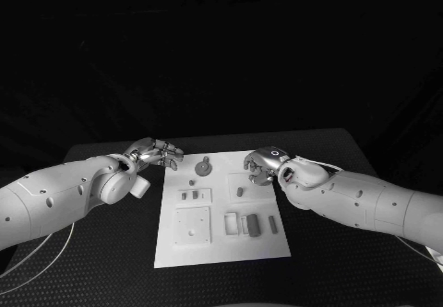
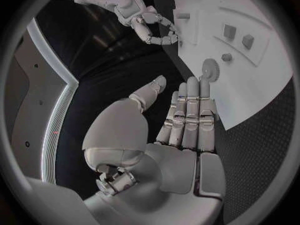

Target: Assemble the parts on the task board

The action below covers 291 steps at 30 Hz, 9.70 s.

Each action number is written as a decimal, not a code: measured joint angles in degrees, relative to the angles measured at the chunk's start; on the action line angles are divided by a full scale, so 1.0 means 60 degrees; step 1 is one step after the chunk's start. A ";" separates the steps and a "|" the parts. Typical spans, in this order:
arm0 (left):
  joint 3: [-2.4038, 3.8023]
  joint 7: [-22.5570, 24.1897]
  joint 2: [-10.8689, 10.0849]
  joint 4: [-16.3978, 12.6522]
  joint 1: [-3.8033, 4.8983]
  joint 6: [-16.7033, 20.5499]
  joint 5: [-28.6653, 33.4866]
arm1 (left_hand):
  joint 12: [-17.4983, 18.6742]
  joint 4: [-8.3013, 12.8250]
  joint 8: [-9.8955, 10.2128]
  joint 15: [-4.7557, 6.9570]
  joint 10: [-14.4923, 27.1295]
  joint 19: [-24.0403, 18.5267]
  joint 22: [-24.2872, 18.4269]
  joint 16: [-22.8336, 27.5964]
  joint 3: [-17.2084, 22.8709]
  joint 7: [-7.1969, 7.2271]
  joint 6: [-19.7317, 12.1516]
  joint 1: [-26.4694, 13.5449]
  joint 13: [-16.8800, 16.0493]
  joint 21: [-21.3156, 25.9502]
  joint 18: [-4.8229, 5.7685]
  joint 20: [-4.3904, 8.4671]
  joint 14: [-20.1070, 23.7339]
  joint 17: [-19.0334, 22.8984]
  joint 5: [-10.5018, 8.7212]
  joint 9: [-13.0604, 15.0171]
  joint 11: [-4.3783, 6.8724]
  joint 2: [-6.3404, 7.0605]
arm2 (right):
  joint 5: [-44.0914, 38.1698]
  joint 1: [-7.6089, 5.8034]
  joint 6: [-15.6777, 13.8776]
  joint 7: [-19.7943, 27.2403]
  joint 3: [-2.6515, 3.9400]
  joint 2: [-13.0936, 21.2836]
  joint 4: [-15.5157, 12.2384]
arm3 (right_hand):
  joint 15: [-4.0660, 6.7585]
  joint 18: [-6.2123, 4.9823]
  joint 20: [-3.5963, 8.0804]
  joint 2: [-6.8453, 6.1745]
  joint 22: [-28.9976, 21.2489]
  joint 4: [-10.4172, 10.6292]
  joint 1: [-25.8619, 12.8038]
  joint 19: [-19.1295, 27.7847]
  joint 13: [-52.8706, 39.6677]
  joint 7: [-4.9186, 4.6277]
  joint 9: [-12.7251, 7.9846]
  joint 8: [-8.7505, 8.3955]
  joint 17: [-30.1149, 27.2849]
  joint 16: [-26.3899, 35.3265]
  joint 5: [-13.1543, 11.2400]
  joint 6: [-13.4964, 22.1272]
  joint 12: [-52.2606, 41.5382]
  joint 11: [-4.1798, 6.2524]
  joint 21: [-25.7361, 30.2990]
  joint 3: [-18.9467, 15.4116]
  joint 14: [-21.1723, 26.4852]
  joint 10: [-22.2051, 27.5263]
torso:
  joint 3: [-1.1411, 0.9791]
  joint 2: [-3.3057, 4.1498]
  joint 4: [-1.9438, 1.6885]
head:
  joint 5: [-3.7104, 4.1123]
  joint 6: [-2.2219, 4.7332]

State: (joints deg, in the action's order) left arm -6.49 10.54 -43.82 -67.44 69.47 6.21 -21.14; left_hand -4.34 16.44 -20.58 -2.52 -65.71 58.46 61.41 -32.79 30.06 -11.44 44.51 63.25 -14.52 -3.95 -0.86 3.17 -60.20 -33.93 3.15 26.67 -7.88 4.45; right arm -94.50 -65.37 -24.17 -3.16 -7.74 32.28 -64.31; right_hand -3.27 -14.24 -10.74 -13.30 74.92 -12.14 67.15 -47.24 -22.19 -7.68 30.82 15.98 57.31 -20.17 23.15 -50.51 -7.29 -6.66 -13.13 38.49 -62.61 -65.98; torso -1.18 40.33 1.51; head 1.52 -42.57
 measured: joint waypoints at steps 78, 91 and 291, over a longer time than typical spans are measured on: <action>0.0001 0.0000 0.0106 -0.0038 0.0077 -0.0004 -0.0009 | 0.0000 0.0000 -0.0035 0.0004 -0.0019 0.0000 -0.0048 0.0038 0.0000 0.0000 0.0000 0.0037 -0.0002 0.0000 0.0000 0.0000 0.0005 -0.0071 0.0000 -0.0023 0.0019 0.0037 | 0.0187 -0.0309 0.0867 0.1650 -0.0249 -0.1568 0.3857 | 0.1110 -0.0001 0.0514 0.0684 0.0004 -0.0411 0.0724 -0.0347 -0.7791 0.0225 0.0059 0.0258 0.1930 -0.7638 0.0025 -0.0052 -0.6915 0.0991 -0.5144 0.0015 0.0691 0.1511 | 0.0000 0.0018 -0.0019 | -0.0093 0.0119; 0.0001 -0.0008 0.0110 -0.0076 0.0139 -0.0004 -0.0014 | 0.0000 0.0000 -0.0035 0.0004 -0.0019 0.0000 -0.0050 0.0074 0.0000 0.0000 0.0000 0.0037 -0.0002 0.0000 0.0000 0.0000 0.0005 -0.0078 0.0000 -0.0031 0.0019 0.0037 | 0.0223 -0.0312 0.0841 0.1872 -0.0330 -0.1709 0.4125 | 0.1156 0.0000 0.0548 0.0774 0.0003 -0.0385 0.0634 -0.0312 -0.7698 0.0273 0.0086 0.0276 0.1367 -0.8489 0.0025 -0.0065 -0.7517 0.1008 -0.5563 0.0042 0.0934 0.1614 | 0.0005 0.0012 -0.0018 | -0.0146 0.0087; -0.0071 -0.3191 0.0737 -0.1517 0.0426 -0.0205 -0.1240 | -0.0120 -0.0863 -0.0295 0.0080 -0.0293 0.0036 -0.0450 0.0444 -0.1864 0.0290 0.0598 -0.3007 -0.0105 0.0000 0.0001 0.0035 -0.0204 -0.0792 0.0000 -0.0473 0.0290 -0.0547 | 0.3787 -0.0563 0.0389 0.0791 0.0209 -0.0352 -0.1310 | 0.1566 0.0000 0.1122 0.1766 -0.0003 -0.0494 -0.0379 -0.1032 -0.6612 0.0629 0.0630 0.0626 -0.0744 -1.0894 0.0021 -0.1518 -0.9089 0.1314 -0.6410 -0.0511 0.0929 0.1304 | 0.0003 -0.0002 -0.0002 | -0.0415 -0.0045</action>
State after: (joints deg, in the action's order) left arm -6.91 -8.61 -39.40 -76.55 72.02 4.97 -28.58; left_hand -5.06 11.26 -22.35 -2.04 -67.47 58.68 58.71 -30.12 18.87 -9.70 48.10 45.21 -15.15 -3.95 -0.85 3.38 -61.43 -38.68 3.15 23.83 -6.13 1.17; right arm -71.78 -68.74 -21.83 1.59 -6.48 30.17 -72.17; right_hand 6.12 -14.24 -4.01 -2.71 74.90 -15.11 64.88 -53.43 -61.86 -3.90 34.60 19.73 52.85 -85.53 23.28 -59.62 -61.82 1.22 -51.58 35.43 -57.04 -58.16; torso -1.16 40.32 1.49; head -0.97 -42.84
